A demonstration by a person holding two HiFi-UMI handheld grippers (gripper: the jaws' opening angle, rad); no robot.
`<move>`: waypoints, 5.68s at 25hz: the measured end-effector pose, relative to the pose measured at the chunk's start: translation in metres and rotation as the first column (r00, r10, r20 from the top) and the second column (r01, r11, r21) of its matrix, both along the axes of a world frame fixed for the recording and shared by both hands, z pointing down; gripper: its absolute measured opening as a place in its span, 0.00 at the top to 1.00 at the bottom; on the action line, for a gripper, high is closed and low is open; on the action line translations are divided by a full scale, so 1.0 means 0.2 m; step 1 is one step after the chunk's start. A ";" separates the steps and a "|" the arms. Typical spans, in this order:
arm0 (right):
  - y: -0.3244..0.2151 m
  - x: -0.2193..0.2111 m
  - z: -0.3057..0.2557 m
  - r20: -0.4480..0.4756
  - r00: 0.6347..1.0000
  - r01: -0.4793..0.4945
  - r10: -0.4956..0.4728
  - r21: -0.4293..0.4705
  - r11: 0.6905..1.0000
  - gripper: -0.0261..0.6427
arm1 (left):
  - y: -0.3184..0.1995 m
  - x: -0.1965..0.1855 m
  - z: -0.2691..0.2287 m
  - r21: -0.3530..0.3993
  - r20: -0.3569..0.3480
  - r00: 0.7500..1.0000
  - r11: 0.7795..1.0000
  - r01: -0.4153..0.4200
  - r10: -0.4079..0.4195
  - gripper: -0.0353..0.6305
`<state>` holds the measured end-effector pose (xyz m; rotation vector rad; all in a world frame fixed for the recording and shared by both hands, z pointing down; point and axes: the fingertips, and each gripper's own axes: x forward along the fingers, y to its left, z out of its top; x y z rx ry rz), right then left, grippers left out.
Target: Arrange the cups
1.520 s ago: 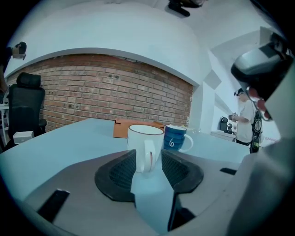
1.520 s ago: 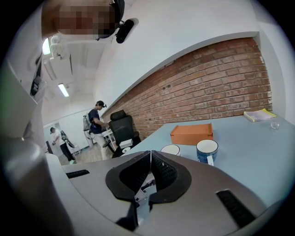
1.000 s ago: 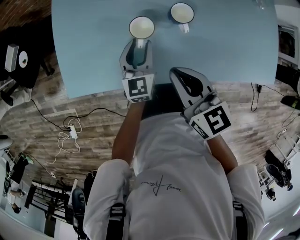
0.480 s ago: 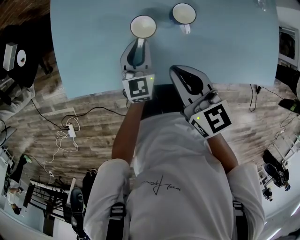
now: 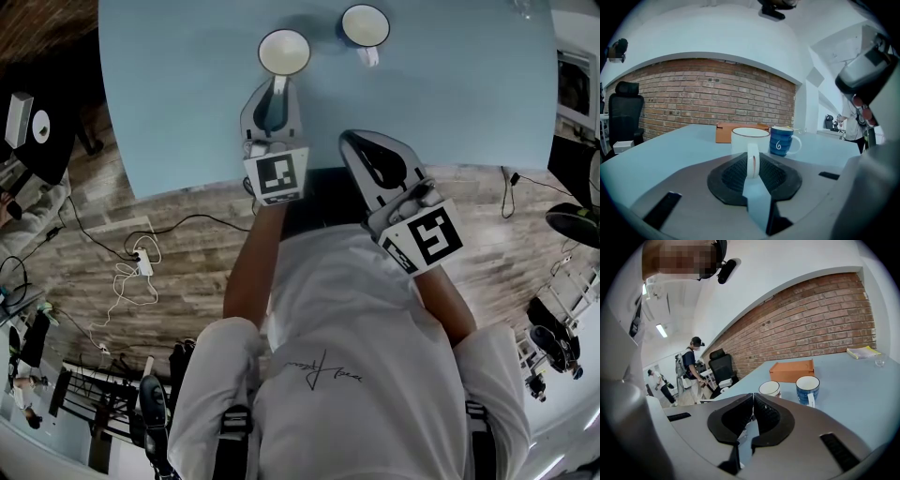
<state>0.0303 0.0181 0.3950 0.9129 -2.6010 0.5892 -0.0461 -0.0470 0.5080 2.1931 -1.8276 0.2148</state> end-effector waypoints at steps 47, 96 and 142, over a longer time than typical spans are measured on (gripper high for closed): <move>-0.18 0.01 -0.02 0.021 1.000 -0.011 0.010 0.019 1.000 0.93 | -0.01 0.06 -0.19 -0.012 -0.030 0.995 0.995 -0.099 0.098 0.86; -0.41 0.09 -0.28 0.087 0.995 -0.051 0.039 0.142 0.988 0.93 | -0.21 0.12 -0.64 0.100 -0.004 0.994 0.989 -0.105 0.106 0.86; -0.70 0.12 -0.14 0.049 0.991 -0.127 0.126 0.038 0.991 0.93 | -0.87 0.11 -0.54 0.105 0.025 0.988 0.982 -0.157 0.155 0.86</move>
